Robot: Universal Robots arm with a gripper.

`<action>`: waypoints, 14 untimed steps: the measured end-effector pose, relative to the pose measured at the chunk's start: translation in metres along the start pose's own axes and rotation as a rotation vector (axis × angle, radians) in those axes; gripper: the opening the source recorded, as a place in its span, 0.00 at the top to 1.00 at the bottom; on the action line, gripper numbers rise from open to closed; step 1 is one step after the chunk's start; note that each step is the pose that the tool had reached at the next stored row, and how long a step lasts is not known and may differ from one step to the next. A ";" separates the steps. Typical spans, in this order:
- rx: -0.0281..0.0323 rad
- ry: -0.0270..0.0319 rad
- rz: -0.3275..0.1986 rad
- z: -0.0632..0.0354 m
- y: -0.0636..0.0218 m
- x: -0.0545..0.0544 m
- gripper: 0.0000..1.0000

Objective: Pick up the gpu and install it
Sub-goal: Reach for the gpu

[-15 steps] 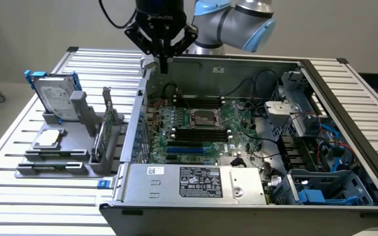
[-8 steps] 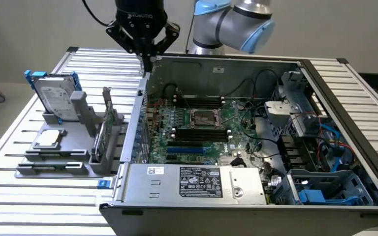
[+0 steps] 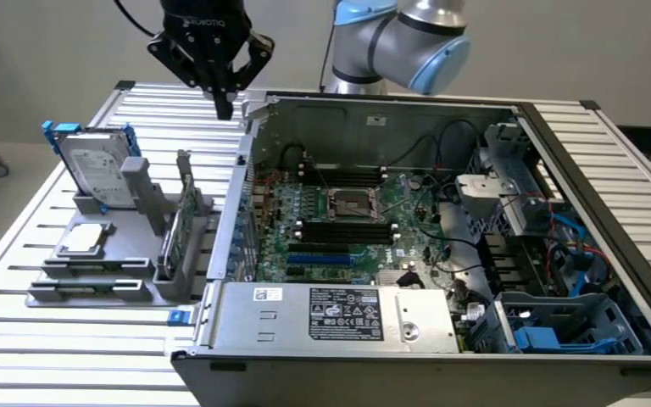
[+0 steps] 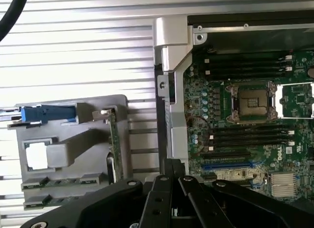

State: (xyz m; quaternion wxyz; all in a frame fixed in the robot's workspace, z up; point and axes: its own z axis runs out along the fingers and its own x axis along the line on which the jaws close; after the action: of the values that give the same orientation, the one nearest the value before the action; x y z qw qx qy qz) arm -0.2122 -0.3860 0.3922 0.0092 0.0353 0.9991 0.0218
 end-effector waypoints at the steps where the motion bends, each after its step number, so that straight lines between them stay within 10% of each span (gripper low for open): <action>1: 0.0024 -0.0001 0.000 0.0002 0.0013 0.005 0.89; 14: 0.0314 0.0004 -0.004 0.0039 0.0132 0.061 0.89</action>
State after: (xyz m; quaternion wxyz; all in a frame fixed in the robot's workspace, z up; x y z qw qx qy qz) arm -0.2722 -0.3684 0.3879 0.0084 0.0333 0.9994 0.0061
